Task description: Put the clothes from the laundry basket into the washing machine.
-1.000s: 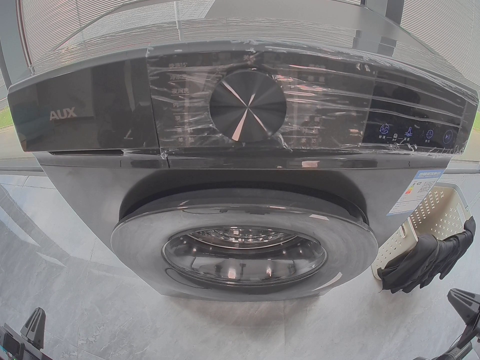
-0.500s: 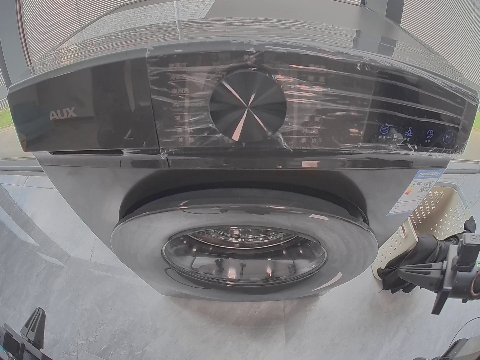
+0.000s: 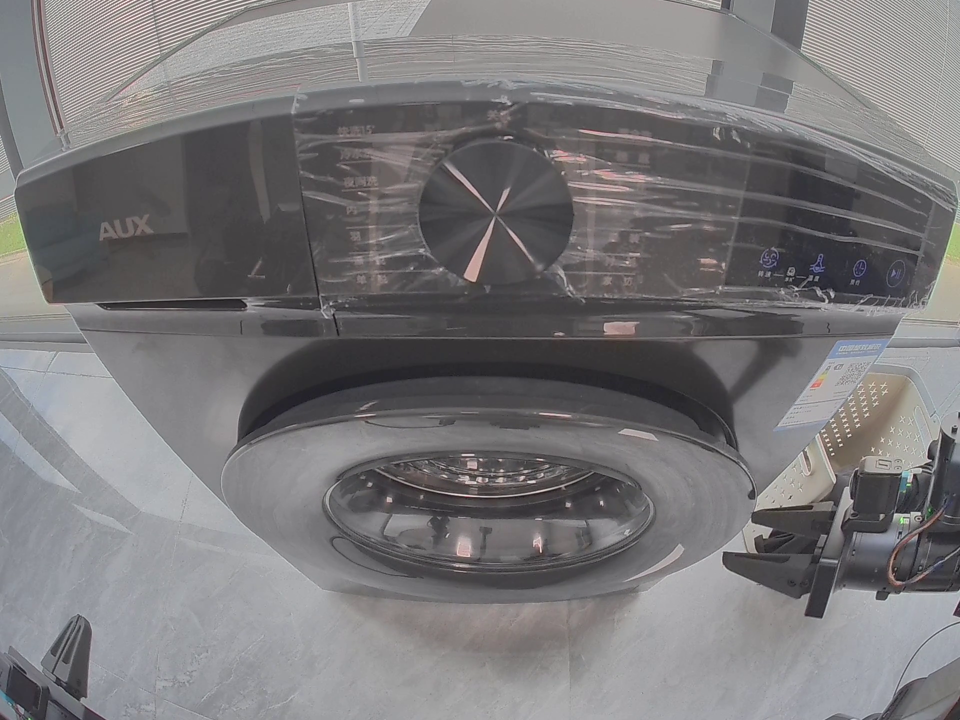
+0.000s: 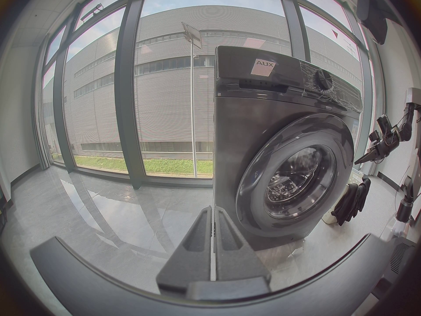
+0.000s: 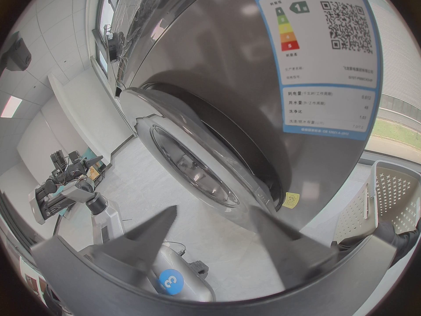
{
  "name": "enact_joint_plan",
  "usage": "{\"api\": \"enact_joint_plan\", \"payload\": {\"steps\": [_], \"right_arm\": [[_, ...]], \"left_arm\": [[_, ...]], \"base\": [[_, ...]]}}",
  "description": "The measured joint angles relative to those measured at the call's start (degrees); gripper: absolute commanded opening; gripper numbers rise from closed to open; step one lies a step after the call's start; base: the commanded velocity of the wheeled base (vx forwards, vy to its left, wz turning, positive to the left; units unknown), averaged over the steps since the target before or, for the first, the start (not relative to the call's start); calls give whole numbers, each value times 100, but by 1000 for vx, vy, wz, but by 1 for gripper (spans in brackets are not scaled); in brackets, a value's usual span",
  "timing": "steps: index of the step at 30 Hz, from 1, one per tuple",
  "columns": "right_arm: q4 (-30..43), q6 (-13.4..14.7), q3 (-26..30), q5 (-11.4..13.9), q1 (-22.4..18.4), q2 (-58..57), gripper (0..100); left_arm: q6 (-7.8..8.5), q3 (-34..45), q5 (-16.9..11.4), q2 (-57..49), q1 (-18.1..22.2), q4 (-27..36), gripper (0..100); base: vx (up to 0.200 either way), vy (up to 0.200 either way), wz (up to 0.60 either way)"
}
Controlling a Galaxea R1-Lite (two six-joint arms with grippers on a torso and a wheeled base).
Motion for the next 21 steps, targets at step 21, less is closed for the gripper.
{"api": "enact_joint_plan", "payload": {"steps": [21], "right_arm": [[121, -7, -416, 26, 6, 68, 100]], "left_arm": [[4, 0, 0, 0, 2, 0, 0]], "base": [[0, 0, 0]]}}
